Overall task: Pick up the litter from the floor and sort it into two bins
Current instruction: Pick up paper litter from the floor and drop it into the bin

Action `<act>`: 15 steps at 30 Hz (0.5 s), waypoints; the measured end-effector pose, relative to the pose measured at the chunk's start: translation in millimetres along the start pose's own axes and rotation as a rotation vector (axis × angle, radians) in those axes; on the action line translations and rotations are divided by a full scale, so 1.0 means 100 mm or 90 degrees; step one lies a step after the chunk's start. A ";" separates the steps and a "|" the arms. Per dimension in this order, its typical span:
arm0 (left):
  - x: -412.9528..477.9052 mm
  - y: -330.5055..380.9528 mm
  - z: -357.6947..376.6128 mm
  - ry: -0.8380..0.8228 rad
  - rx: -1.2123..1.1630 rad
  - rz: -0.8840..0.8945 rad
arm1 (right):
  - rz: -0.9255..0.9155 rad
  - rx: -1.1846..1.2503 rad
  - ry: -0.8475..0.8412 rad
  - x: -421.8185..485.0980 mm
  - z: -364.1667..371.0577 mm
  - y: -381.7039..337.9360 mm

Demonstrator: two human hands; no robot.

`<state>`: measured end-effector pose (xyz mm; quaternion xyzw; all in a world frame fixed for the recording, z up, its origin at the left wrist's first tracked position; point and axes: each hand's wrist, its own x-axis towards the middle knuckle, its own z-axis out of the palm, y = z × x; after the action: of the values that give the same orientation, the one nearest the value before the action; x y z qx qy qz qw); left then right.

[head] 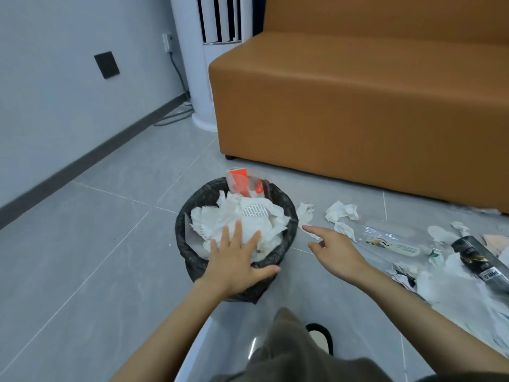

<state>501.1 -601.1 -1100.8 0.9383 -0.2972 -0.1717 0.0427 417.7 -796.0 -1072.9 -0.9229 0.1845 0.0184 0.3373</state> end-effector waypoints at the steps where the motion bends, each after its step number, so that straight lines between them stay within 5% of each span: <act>1: 0.07 -0.01 -0.03 0.009 0.006 -0.011 | 0.005 0.002 0.002 0.00 0.00 0.01; 15: 0.62 -0.12 -0.40 0.092 0.118 -0.130 | 0.077 0.047 0.029 0.09 -0.08 0.29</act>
<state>569.1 -627.5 -1083.5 0.9735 -0.2106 -0.0786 -0.0407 414.8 -824.3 -1085.4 -0.8973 0.2477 0.0109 0.3652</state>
